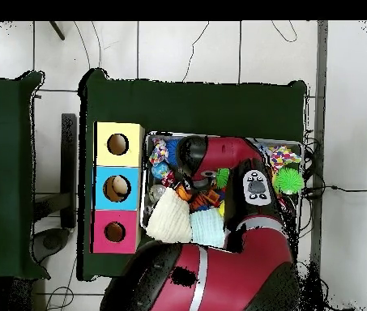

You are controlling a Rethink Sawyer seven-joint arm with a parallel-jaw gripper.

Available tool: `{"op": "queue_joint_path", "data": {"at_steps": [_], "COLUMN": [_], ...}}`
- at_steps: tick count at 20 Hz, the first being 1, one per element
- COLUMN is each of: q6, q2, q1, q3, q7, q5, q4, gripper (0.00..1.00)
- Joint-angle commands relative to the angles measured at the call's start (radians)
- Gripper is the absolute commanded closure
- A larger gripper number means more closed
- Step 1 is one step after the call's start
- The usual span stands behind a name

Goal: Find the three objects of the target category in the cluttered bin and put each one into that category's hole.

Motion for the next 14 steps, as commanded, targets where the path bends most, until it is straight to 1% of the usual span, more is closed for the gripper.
{"op": "queue_joint_path", "data": {"at_steps": [1,7,11,14], "q6": [-0.046,-0.176,-0.176,-0.128], "q2": [0.023,-0.002,-0.004,-0.022], "q1": [-0.019,-0.044,-0.046,-0.028], "q3": [0.067,0.100,0.106,0.068], "q7": [0.000,-0.013,-0.024,-0.003], "q5": [-0.001,0.000,-0.002,-0.016], "q4": [0.004,0.051,0.050,0.053], "gripper": [1.00,1.00,1.00,1.00]}}
